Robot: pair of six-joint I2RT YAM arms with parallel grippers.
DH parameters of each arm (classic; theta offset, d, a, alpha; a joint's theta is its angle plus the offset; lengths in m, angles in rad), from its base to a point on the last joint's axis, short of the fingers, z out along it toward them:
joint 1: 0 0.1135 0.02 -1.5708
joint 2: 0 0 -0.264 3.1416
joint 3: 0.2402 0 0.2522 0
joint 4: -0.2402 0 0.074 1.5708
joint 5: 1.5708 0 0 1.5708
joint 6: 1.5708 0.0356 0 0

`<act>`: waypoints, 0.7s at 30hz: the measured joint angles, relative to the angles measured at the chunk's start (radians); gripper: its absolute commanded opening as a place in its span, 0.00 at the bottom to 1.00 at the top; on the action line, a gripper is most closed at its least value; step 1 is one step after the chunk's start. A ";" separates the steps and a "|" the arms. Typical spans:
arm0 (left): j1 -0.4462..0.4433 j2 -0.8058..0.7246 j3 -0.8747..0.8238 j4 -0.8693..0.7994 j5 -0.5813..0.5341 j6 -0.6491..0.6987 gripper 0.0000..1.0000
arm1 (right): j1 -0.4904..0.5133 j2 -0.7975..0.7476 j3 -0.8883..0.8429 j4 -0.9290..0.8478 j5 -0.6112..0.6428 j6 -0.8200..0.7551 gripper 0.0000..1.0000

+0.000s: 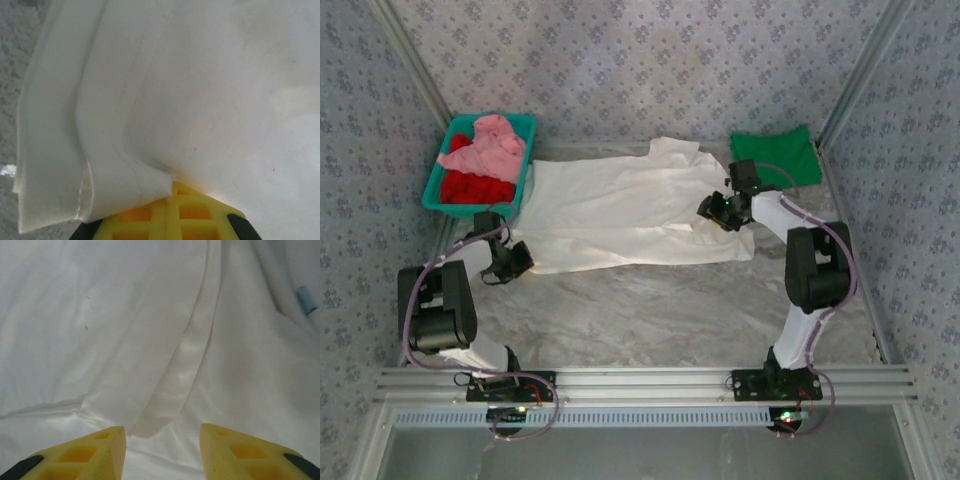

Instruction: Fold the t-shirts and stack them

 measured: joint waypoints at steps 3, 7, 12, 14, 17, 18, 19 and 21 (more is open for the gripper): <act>0.000 0.007 0.000 0.020 0.006 0.000 0.04 | 0.010 0.049 0.015 0.006 -0.009 0.018 0.44; 0.000 0.015 0.000 0.041 0.015 0.000 0.04 | 0.026 0.084 0.048 0.015 -0.017 0.029 0.40; 0.000 0.025 0.000 0.065 0.027 0.000 0.03 | 0.039 0.114 0.068 0.031 -0.020 0.044 0.33; 0.000 0.026 0.000 0.070 0.029 0.000 0.03 | 0.041 0.131 0.077 0.036 -0.020 0.049 0.28; 0.000 0.031 0.001 0.078 0.034 0.000 0.03 | 0.042 0.158 0.092 0.041 -0.019 0.057 0.21; 0.000 0.032 0.001 0.081 0.037 0.000 0.03 | 0.042 0.165 0.096 0.042 -0.019 0.059 0.17; 0.000 0.035 0.001 0.084 0.038 0.000 0.03 | 0.043 0.169 0.100 0.042 -0.019 0.063 0.14; 0.000 0.040 0.003 0.095 0.045 0.000 0.02 | 0.046 0.172 0.107 0.041 -0.016 0.066 0.10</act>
